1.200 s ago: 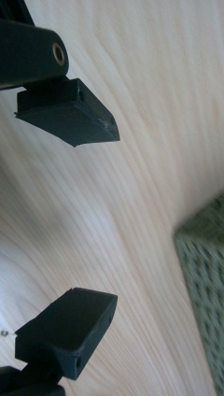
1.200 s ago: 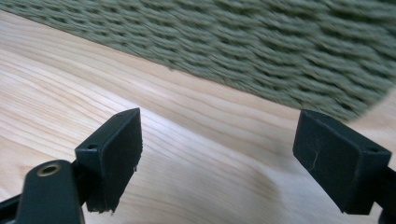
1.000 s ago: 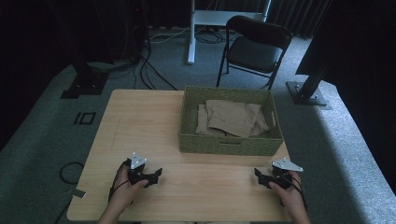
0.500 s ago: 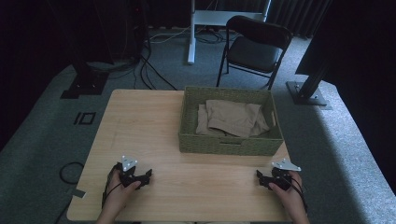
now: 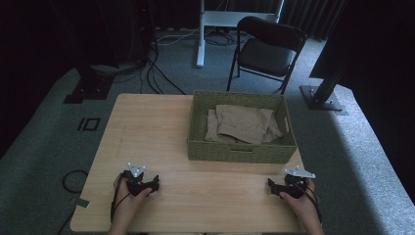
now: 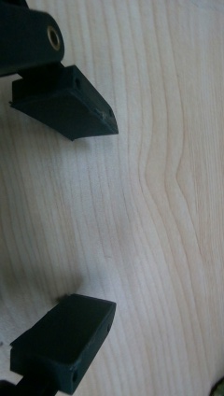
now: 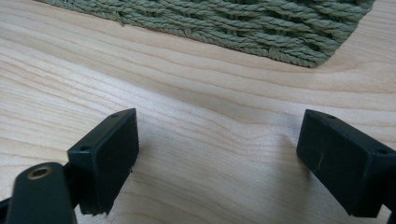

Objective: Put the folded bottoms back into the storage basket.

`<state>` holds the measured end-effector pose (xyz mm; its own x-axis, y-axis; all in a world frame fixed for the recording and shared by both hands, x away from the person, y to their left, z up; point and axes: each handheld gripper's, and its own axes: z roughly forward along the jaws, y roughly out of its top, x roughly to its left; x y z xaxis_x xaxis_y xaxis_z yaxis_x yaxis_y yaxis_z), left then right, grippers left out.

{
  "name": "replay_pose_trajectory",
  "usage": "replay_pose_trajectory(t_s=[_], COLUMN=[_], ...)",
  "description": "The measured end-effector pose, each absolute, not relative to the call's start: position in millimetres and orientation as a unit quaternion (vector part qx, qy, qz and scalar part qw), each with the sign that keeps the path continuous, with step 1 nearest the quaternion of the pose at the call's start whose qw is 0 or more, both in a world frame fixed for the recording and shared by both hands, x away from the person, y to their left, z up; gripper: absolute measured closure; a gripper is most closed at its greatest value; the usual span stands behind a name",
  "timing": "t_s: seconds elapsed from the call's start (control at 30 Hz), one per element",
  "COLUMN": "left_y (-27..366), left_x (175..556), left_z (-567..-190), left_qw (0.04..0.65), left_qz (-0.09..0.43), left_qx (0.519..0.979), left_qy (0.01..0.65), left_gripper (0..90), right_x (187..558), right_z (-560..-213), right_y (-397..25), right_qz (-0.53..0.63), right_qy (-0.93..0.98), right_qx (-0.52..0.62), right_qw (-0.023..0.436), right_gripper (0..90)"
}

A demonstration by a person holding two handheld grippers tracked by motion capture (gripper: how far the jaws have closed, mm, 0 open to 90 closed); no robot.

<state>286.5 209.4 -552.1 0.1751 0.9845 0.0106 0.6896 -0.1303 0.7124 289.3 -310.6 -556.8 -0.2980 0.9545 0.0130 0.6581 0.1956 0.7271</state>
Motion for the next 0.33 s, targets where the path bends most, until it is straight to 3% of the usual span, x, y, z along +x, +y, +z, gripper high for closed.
replay_pose_trajectory(t_s=[0.33], left_y=[202.9], left_x=[286.4], left_z=[-552.7], left_qw=[0.283], left_qz=[0.253], left_qx=[0.697], left_qy=[0.608], left_gripper=[9.5], right_x=[289.3], right_z=[-556.8], right_y=[-310.6], right_qz=[0.322], right_qy=[0.738], right_qx=[0.546], right_qw=[0.23], right_gripper=[12.3])
